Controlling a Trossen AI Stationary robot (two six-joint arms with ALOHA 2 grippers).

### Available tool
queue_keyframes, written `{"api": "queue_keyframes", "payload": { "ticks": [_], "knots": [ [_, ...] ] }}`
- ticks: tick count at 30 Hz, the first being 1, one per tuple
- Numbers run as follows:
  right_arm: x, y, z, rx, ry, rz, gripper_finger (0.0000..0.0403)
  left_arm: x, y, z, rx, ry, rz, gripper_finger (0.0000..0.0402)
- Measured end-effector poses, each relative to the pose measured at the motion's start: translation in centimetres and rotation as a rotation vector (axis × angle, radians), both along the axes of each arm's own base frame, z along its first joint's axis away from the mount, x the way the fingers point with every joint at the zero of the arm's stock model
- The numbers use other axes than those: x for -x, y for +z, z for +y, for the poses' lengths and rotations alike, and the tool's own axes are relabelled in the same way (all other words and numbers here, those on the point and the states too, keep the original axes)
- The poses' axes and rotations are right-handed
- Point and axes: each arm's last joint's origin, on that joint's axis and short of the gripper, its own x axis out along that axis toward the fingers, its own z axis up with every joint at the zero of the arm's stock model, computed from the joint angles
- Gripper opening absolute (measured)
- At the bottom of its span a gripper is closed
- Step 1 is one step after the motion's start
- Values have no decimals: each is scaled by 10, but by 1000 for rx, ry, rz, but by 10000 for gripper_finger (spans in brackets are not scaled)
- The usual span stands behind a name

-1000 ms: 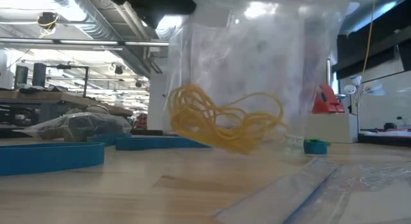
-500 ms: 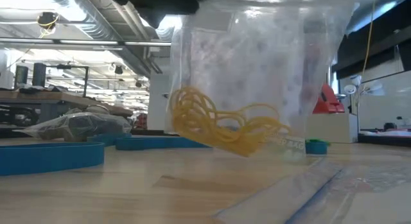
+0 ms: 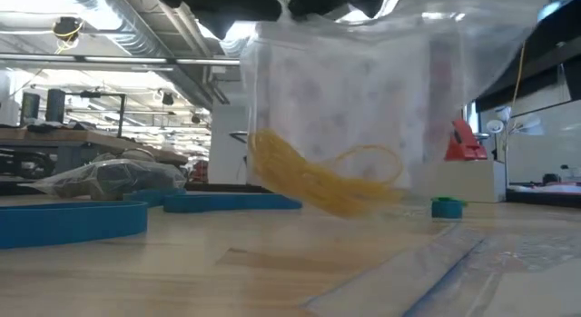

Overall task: Sort rubber bands
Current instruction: Close the transparent zip bag

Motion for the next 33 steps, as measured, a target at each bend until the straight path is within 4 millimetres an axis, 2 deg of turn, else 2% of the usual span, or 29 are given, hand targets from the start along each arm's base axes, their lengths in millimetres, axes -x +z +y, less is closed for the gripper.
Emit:
{"api": "queue_keyframes", "payload": {
  "ticks": [10,16,20,23,33],
  "knots": [
    [0,-2,0,-2,4,9,9,-1,1,1,48,24,-2,4],
    [0,-1,0,0,1,3,9,-6,0,10,204,7,41,61],
    [0,-1,0,1,0,4,9,-9,3,13,250,-11,27,97],
    [0,-2,0,4,0,8,10,-10,2,17,251,-3,26,109],
    [1,-2,-1,13,-5,11,10,-12,0,18,245,1,32,71]
  ]
}}
